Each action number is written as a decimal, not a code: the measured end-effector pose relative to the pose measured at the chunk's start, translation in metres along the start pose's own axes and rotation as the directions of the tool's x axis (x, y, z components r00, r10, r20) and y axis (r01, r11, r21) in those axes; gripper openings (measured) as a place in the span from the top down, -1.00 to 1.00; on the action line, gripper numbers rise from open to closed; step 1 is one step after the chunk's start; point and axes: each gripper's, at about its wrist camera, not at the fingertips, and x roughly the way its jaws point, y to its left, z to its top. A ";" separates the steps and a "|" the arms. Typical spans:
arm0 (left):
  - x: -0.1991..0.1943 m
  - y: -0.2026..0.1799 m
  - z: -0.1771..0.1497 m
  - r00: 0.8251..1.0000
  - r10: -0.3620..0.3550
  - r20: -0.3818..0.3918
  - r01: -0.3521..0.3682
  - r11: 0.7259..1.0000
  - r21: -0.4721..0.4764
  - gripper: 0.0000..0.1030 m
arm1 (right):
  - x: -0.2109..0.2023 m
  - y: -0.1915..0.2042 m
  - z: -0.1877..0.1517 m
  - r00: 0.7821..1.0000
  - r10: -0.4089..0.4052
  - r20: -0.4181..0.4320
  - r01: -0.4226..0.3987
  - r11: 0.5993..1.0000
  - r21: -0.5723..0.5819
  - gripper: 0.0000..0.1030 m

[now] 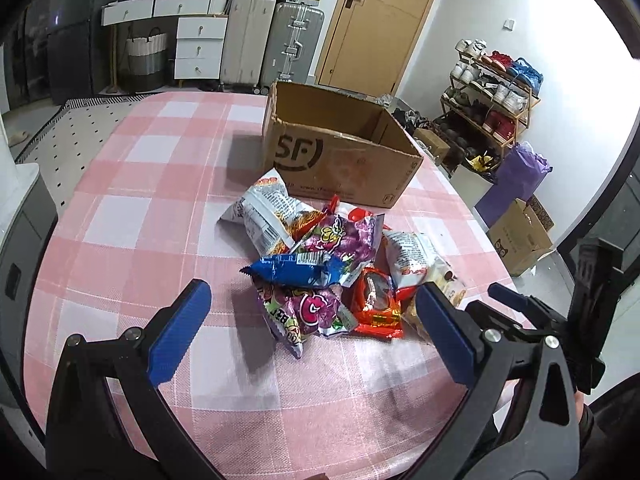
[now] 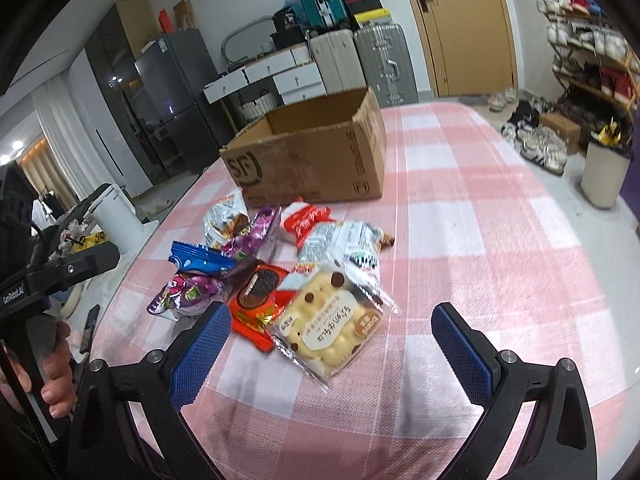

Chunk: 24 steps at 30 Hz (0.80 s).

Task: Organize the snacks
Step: 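Grasp the white bread pack with the right gripper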

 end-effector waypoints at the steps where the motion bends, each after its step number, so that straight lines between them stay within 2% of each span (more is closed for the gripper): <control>1: 0.002 0.001 -0.001 1.000 -0.001 -0.003 0.001 1.000 -0.001 -0.97 | 0.003 -0.002 -0.001 1.000 0.007 -0.007 -0.007 1.000 0.010 -0.98; 9: 0.022 0.011 -0.009 0.999 0.003 -0.044 -0.004 1.000 -0.017 -0.97 | 0.030 -0.014 -0.009 0.996 0.071 -0.052 -0.067 0.995 0.077 -0.98; 17: 0.041 0.018 -0.014 0.997 0.005 -0.077 -0.007 1.000 -0.030 -0.97 | 0.049 -0.013 -0.011 0.994 0.085 -0.071 -0.079 0.994 0.081 -0.93; 18: 0.043 0.019 -0.014 0.997 0.007 -0.079 -0.009 0.999 -0.030 -0.97 | 0.051 -0.014 -0.010 0.993 0.086 -0.078 -0.079 0.993 0.083 -0.89; 20: 0.045 0.020 -0.015 0.996 0.007 -0.084 -0.010 0.999 -0.032 -0.97 | 0.054 -0.012 -0.008 0.992 0.090 -0.090 -0.083 0.994 0.071 -0.65; 22: 0.046 0.021 -0.016 0.996 0.010 -0.090 -0.013 0.999 -0.033 -0.97 | 0.057 -0.010 -0.007 0.991 0.086 -0.099 -0.080 0.995 0.060 -0.56; 24: 0.049 0.022 -0.016 0.995 0.010 -0.096 -0.014 0.999 -0.040 -0.97 | 0.060 -0.009 -0.008 0.989 0.094 -0.111 -0.088 0.995 0.055 -0.28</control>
